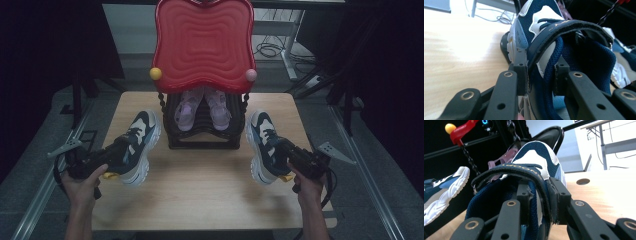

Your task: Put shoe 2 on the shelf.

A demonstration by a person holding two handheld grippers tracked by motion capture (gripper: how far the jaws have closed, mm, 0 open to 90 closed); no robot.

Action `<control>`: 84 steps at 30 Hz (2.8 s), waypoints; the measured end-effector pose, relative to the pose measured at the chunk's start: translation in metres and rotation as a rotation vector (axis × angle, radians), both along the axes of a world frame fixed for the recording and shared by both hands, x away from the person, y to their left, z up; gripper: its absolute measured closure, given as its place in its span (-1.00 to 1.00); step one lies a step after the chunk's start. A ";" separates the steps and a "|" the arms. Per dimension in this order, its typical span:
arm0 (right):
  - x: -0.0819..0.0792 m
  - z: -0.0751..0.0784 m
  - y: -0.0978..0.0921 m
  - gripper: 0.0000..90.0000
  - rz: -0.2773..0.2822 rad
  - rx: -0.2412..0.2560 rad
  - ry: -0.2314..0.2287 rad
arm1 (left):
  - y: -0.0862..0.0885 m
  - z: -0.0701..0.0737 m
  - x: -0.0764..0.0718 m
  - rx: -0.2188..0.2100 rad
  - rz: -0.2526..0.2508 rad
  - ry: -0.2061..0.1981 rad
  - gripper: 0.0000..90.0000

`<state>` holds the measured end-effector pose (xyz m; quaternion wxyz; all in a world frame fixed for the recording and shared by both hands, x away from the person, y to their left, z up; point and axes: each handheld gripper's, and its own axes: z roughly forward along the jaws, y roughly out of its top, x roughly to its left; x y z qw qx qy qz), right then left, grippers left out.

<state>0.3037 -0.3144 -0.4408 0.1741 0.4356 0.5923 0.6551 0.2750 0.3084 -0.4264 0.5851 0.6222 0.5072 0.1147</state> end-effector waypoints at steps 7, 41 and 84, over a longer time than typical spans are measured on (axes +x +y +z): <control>0.007 0.013 -0.004 0.60 -0.017 0.023 -0.022 | 0.002 0.014 0.008 -0.015 0.018 -0.040 0.58; 0.037 0.072 -0.009 0.61 -0.054 0.058 -0.101 | 0.004 0.066 0.041 -0.064 0.055 -0.128 0.58; 0.064 0.149 -0.003 0.61 -0.075 0.040 -0.167 | 0.007 0.146 0.064 -0.023 0.116 -0.223 0.59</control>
